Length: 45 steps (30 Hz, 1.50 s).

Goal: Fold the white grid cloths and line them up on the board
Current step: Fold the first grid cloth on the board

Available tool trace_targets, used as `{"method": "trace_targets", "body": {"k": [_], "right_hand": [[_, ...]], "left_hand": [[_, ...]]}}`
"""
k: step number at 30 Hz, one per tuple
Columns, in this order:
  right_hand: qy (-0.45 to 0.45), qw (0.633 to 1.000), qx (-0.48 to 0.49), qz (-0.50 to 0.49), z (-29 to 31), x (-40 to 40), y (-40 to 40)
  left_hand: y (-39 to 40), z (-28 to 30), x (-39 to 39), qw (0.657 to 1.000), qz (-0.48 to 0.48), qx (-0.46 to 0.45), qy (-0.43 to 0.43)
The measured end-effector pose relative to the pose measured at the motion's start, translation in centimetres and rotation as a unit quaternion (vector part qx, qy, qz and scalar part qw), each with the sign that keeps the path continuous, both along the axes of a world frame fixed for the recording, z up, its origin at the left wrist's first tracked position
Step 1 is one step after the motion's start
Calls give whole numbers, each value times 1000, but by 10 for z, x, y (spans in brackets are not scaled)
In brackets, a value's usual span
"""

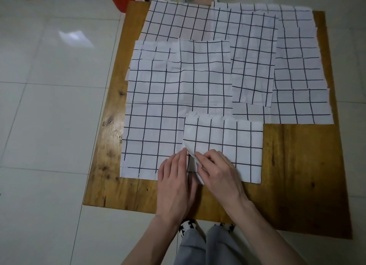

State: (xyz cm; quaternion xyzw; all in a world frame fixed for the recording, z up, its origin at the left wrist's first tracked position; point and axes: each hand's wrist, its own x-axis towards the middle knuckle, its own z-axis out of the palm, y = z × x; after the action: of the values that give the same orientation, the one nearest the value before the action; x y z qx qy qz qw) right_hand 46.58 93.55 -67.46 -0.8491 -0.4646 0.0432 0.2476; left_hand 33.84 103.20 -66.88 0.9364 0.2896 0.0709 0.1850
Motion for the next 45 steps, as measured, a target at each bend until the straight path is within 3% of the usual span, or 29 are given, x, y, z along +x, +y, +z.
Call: {"method": "trace_targets", "body": {"k": [9,17,24,29,34,36,45], "right_hand": [[155,986,-44,40,10,2,-17],[45,998,-40,-11,11,19,-79],[5,988,-156,-21,-2,33,-101],[15,983,-177,-32,-3,31,-97],[111,984,-119,-76,8,36,-95],[100,986,-95,-90,13,48,-98],[-34,990,-129,40,0,122,-98]], "left_hand": [[-6,8,-6,997,-64,-34,-38],[-15,-1,-8,990,-135,-1,47],[-16,0,5,988,-129,27,87],[-27,1,14,989,-114,24,97],[-64,8,26,971,-225,29,79],[-79,8,31,961,-263,38,77],[-102,4,44,961,-251,29,113]]}}
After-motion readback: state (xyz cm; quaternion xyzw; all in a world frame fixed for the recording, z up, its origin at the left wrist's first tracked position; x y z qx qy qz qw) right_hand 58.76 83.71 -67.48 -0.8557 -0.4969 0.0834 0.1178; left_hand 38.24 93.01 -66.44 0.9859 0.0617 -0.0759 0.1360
